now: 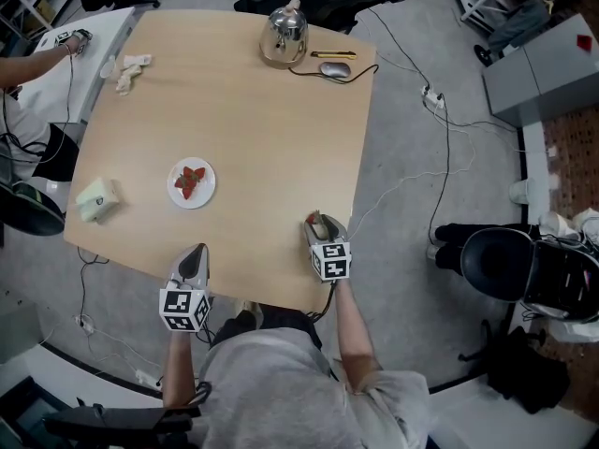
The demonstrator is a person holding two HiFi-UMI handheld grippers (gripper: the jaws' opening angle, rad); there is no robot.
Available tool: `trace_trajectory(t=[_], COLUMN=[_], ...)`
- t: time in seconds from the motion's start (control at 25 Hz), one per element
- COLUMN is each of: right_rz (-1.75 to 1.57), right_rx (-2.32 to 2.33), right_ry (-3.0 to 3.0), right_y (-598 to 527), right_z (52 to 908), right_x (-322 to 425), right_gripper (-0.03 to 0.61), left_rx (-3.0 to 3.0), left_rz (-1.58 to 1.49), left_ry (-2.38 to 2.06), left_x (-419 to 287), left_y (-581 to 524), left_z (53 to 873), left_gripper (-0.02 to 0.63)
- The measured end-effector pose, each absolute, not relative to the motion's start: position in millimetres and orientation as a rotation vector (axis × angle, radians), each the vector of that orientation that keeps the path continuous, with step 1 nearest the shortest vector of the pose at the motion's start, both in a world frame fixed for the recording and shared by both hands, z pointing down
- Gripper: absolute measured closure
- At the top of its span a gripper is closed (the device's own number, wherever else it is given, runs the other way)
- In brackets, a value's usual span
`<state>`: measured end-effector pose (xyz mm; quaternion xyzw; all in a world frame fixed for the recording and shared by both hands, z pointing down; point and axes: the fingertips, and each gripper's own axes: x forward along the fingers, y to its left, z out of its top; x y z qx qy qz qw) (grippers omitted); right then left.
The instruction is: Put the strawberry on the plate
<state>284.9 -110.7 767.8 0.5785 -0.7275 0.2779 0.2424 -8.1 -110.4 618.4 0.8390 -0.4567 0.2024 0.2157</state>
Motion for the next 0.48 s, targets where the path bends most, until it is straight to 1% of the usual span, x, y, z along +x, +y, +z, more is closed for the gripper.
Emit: trace_trajectory(t=[0.12, 0.32, 0.48], right_rz=[0.761, 0.745, 0.735], right_rx=[1.560, 1.540, 1.521], right_ry=[-1.981, -1.970, -1.973], right_y=[-112.1, -112.5, -112.4], right_z=[773.5, 776.3, 777.2], right_x=[284.9, 286.4, 284.8], right_gripper=[0.365, 0.364, 0.380], left_rx=[2.320, 2.309, 2.308], left_rz=[0.561, 0.566, 0.566], left_ry=[-1.274, -1.282, -1.280], left_x=[-7.8, -7.6, -4.5], left_y=[-112.6, -114.3, -115.6], left_z=[619.1, 619.9, 621.2], left_gripper=[0.595, 0.595, 0.595])
